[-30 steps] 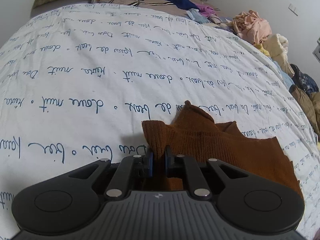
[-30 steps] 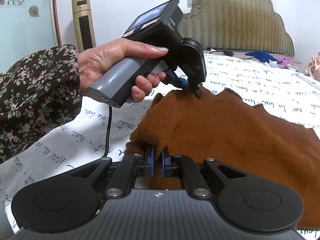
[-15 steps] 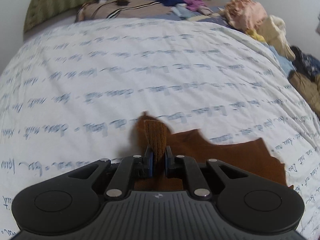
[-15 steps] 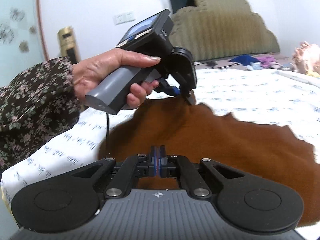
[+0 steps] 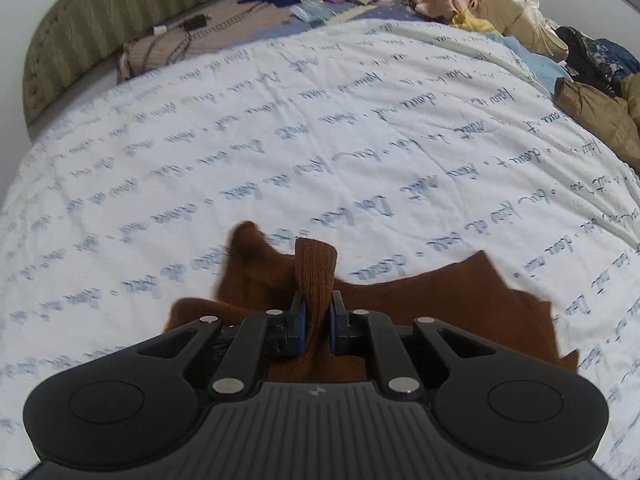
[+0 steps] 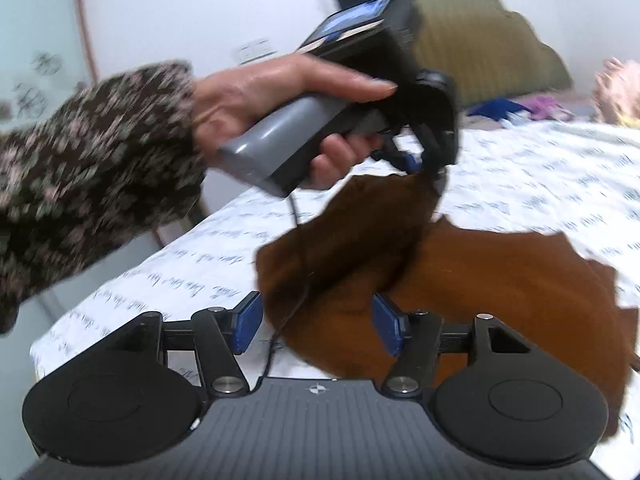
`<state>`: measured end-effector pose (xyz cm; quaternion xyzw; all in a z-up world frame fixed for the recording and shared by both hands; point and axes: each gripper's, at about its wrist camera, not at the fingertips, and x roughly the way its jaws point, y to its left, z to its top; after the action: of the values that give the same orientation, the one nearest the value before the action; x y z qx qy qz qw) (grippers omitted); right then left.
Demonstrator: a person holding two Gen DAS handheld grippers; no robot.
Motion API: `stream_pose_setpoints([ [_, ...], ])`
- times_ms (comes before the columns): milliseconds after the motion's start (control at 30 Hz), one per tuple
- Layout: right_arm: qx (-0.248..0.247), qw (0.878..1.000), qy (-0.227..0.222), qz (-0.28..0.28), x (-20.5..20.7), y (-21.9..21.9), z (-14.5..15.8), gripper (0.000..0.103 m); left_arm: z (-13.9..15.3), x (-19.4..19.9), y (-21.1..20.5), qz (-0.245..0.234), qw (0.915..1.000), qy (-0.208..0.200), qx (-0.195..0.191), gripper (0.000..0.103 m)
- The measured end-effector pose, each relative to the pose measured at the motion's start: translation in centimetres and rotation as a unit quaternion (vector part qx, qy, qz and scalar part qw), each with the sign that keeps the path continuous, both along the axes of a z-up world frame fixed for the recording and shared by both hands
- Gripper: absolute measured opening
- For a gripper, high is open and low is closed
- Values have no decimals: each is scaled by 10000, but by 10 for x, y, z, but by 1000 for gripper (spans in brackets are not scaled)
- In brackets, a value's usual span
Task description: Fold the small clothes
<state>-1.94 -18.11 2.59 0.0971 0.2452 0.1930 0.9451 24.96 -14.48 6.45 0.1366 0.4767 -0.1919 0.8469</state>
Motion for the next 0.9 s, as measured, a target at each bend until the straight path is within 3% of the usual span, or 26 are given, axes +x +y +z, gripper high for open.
stream_pose_setpoints([
  [200, -37, 9999, -52, 93, 11, 34, 6, 61, 9, 9, 69, 142, 9997, -113, 164, 11],
  [333, 330, 9983, -236, 408, -1, 28, 12, 61, -5, 19, 132, 388, 9991, -98, 166, 13],
  [433, 342, 9981, -380, 339, -1, 32, 18, 61, -15, 24, 184, 601, 9981, -34, -154, 13],
  [533, -505, 9985, -43, 202, 27, 72, 10, 61, -22, 29, 230, 895, 9928, 182, -777, 13],
  [667, -1445, 9890, -29, 326, 70, 142, -9, 59, -36, 30, 273, 1192, 9867, 319, -1054, 13],
  [800, -2706, 9623, -123, 257, 103, 202, -35, 55, -52, 28, 305, 1378, 9834, 414, -1108, 13],
  [900, -3608, 9325, -138, -65, 122, 225, -61, 55, -59, 25, 322, 1415, 9804, 477, -1283, 13],
])
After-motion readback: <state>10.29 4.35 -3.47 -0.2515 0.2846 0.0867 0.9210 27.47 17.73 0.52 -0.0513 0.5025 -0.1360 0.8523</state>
